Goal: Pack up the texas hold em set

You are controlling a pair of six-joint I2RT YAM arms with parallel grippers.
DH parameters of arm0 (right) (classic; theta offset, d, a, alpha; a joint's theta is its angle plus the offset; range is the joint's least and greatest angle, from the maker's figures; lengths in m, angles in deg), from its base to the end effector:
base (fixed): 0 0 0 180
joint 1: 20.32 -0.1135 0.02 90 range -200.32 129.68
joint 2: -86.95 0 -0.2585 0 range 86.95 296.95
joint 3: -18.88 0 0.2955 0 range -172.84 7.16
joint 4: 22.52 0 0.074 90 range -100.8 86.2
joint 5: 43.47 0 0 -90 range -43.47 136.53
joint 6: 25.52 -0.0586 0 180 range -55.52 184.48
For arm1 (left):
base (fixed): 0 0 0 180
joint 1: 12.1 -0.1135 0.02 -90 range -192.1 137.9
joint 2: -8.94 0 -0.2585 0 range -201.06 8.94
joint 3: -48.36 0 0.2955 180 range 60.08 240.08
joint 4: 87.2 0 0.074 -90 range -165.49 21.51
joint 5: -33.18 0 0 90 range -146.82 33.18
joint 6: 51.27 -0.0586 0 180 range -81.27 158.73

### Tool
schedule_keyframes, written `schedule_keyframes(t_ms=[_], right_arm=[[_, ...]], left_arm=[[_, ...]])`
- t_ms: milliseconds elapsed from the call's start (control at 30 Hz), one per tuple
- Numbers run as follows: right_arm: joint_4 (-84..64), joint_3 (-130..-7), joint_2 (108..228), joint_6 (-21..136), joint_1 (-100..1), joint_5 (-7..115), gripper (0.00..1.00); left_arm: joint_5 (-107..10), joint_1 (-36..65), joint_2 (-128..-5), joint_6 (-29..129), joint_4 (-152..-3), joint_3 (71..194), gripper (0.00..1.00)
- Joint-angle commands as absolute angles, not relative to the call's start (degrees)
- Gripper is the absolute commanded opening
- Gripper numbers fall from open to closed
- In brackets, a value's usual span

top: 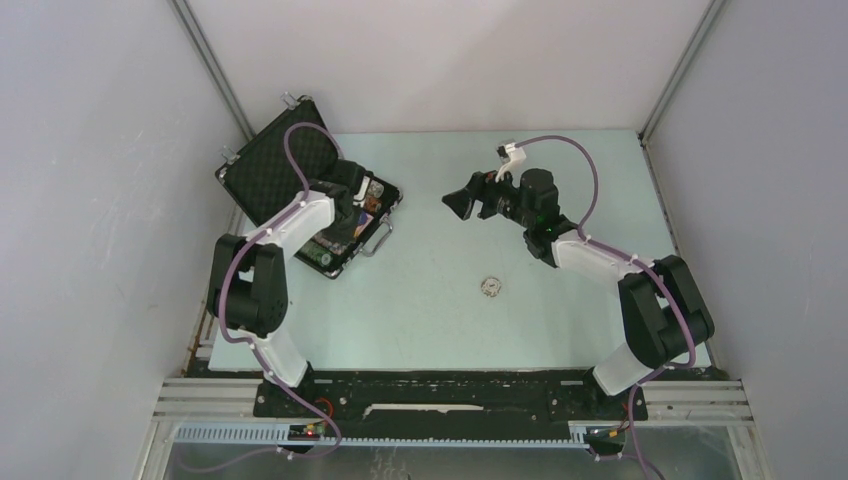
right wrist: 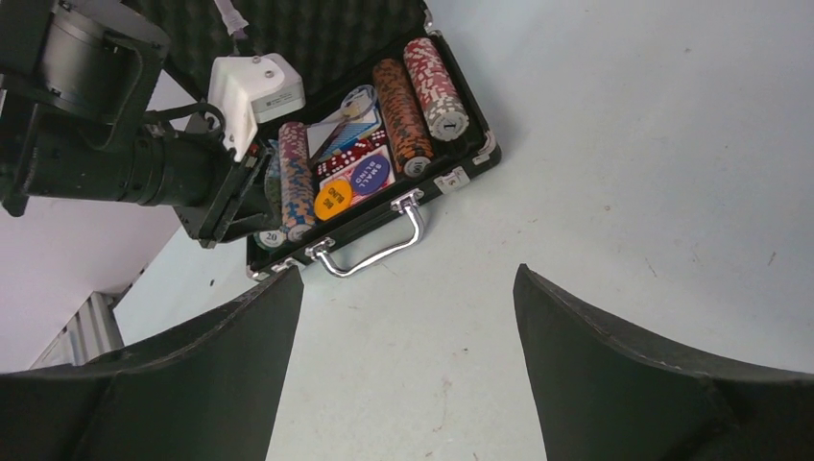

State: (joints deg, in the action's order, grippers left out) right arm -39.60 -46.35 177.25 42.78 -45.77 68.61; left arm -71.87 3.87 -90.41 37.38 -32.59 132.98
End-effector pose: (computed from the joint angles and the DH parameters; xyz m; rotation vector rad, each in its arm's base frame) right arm 0.3662 0.1987 0.2290 -0.3573 1.7556 0.9301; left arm 0.3828 -0.0937 0.1712 0.3470 2.7158 0.2951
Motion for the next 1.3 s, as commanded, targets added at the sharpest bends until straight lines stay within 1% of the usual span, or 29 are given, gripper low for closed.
schedule_keyframes(t_ms=[0,67,233,300,367,600,700,733,867,1033,1133,1200,1267], right_arm=[[-42.87,-46.01,177.74,41.38,-45.37,70.59,0.89],[-43.02,-46.01,177.82,41.39,-45.38,70.73,0.89],[-43.62,-46.02,178.57,40.94,-45.37,70.95,0.89],[-43.63,-46.07,178.86,41.08,-45.33,70.68,0.89],[-43.60,-46.10,179.16,41.13,-45.45,70.18,0.89],[-41.81,-46.10,179.17,42.56,-46.44,66.55,0.93],[-40.36,-46.93,180.12,42.40,-47.06,65.73,0.94],[-39.82,-47.47,180.43,42.41,-47.42,65.54,0.95],[-35.64,-48.73,180.03,43.50,-49.54,63.20,0.95],[-24.62,-49.53,174.46,43.57,-52.58,57.84,0.95],[-14.33,-49.48,170.40,41.48,-54.08,51.09,0.95],[-5.36,-49.50,167.70,38.25,-53.53,45.32,0.95],[3.56,-49.51,165.72,34.75,-51.99,42.77,0.96]], left_arm=[[-76.48,3.46,-89.68,38.36,-32.24,136.80,0.28],[-76.51,3.46,-89.13,38.33,-32.30,136.80,0.33],[-75.23,3.46,-87.36,39.93,-32.36,136.78,0.38],[-73.34,3.54,-85.54,40.48,-32.21,136.80,0.42],[-69.61,3.70,-82.24,41.18,-33.09,135.91,0.47],[-56.62,4.08,-67.98,43.03,-42.62,130.11,0.74],[-54.74,4.08,-61.89,44.04,-45.66,127.52,0.95],[-54.81,4.07,-60.07,44.19,-46.30,126.80,0.99],[-53.02,4.08,-52.34,45.67,-50.69,122.97,1.00],[-50.03,4.07,-45.92,47.56,-54.55,120.12,1.00],[-47.98,4.07,-44.53,48.59,-54.66,120.66,1.00],[-46.57,4.07,-43.88,49.39,-54.66,120.90,1.00],[-45.16,4.10,-43.22,50.07,-54.66,121.03,1.00]])
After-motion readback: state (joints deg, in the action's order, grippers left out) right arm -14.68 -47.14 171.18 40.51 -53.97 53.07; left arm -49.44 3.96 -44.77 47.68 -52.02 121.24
